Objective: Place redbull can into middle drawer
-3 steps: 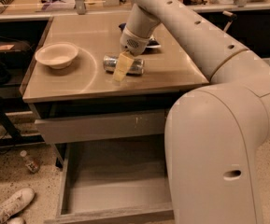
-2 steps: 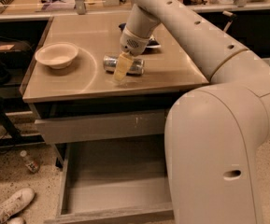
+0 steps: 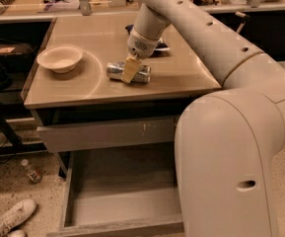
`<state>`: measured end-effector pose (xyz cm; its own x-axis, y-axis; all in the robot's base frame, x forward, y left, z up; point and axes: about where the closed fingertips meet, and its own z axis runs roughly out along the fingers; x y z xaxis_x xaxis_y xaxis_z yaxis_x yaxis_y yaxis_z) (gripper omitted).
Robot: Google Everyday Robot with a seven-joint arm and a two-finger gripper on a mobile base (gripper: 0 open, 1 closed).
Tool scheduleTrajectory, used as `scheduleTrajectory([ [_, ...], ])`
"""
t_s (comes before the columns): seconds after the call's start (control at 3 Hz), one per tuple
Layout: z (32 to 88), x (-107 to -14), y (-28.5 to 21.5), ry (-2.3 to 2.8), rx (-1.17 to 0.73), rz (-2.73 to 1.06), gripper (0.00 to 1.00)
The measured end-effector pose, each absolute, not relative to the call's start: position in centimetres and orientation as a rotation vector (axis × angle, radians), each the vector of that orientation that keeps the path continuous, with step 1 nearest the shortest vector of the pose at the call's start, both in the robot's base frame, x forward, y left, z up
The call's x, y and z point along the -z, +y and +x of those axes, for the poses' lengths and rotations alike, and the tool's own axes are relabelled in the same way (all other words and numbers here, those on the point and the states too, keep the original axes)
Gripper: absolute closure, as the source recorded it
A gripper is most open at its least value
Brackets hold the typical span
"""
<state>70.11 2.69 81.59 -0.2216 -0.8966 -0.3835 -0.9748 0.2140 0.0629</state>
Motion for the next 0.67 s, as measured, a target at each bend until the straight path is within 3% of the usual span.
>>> scheduleTrajectory([
  [0.33, 70.11, -81.59, 2.69, 2.226, -0.426, -1.768, 1.00],
  [0.67, 70.10, -81.77, 2.72, 2.223, -0.424, -1.768, 1.00],
])
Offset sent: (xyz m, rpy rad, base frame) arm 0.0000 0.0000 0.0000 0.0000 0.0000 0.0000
